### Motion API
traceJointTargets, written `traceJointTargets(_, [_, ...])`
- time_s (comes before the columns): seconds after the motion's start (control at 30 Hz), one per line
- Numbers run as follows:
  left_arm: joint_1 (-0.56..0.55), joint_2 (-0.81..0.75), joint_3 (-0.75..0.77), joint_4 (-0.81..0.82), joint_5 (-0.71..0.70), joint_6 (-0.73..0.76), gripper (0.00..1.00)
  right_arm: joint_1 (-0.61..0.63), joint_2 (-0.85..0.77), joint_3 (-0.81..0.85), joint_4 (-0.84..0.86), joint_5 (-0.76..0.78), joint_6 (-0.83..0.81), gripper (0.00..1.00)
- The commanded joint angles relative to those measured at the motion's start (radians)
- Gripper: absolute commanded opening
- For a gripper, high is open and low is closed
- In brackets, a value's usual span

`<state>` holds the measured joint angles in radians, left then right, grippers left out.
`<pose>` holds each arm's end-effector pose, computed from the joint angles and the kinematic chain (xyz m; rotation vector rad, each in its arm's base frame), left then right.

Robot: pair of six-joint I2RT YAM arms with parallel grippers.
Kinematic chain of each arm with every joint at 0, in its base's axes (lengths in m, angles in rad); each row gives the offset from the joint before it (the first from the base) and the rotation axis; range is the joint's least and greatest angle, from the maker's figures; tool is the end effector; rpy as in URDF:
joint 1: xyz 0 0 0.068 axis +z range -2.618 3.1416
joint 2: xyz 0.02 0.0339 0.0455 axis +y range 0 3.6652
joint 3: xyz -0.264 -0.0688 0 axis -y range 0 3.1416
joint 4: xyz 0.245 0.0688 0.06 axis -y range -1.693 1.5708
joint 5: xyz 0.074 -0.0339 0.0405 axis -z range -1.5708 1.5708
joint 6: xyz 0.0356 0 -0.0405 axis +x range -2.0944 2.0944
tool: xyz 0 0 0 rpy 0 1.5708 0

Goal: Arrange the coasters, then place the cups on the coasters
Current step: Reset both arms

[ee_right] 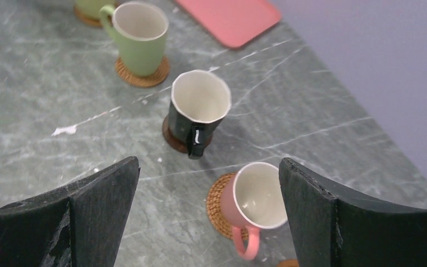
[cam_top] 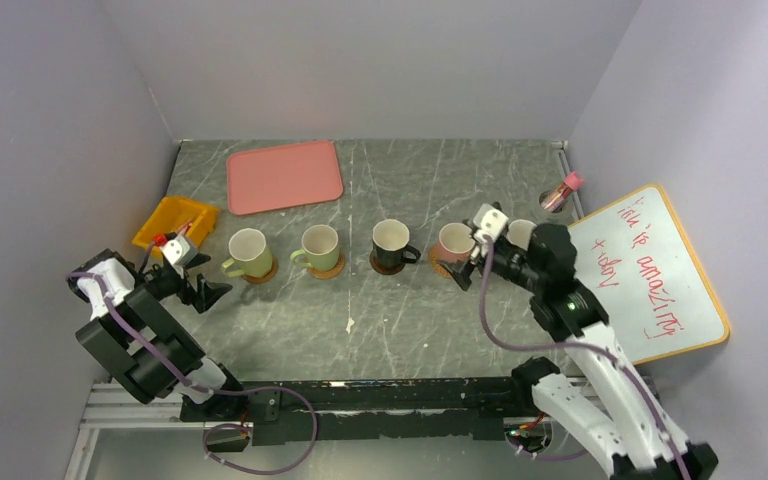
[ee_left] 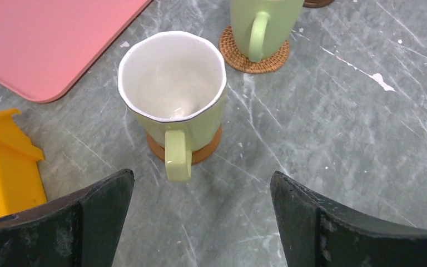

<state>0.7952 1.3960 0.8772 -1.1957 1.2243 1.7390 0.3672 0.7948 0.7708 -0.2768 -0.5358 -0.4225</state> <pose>0.1669 0.1224 0.2189 0.7984 1.7810 -0.5432 0.1628 0.0821 0.3250 -1.0378 1.5354 0.4614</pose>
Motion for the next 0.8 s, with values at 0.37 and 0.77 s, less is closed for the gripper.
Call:
traceJointTargets(0.37, [0.048, -0.154, -0.066, -0.207, -0.054, 0.237, 0.97, 0.003, -0.545, -0.158, -0.014, 0.301, 0.167, 1.00])
traceJointTargets(0.77, [0.051, -0.445, -0.227, -0.195, -0.084, 0.222, 0.97, 0.001, -0.746, -0.192, -0.081, 0.248, 0.220, 1.00])
